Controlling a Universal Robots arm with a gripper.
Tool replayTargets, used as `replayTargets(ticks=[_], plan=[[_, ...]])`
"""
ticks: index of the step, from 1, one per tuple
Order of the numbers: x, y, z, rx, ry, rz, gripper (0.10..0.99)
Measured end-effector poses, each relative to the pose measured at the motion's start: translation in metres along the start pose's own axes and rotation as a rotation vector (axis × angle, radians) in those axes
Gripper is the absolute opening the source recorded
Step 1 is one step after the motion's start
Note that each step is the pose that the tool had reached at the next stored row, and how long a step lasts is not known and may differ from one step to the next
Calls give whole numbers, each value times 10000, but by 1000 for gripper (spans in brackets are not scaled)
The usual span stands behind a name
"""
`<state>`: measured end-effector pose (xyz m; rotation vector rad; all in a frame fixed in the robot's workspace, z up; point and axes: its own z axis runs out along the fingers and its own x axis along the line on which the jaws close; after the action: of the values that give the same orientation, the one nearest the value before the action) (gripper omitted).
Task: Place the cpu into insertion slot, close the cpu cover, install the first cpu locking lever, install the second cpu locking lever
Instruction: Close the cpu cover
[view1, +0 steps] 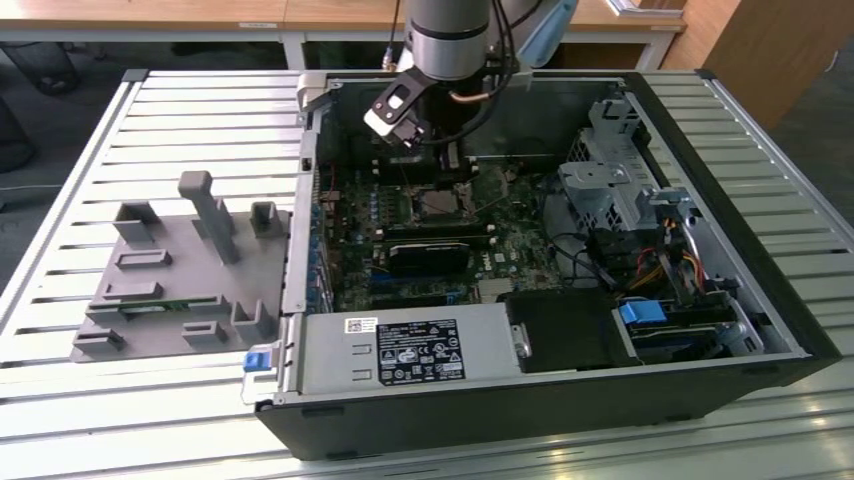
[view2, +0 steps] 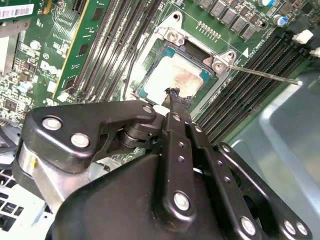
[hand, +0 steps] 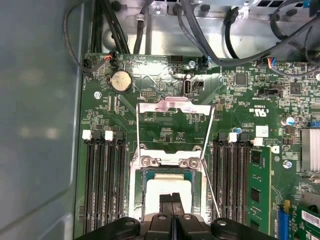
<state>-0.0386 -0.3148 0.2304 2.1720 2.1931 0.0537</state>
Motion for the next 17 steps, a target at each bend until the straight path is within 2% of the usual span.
replayTargets(ticks=[17], plan=[[-5,20,-315,57,0,-1,106]])
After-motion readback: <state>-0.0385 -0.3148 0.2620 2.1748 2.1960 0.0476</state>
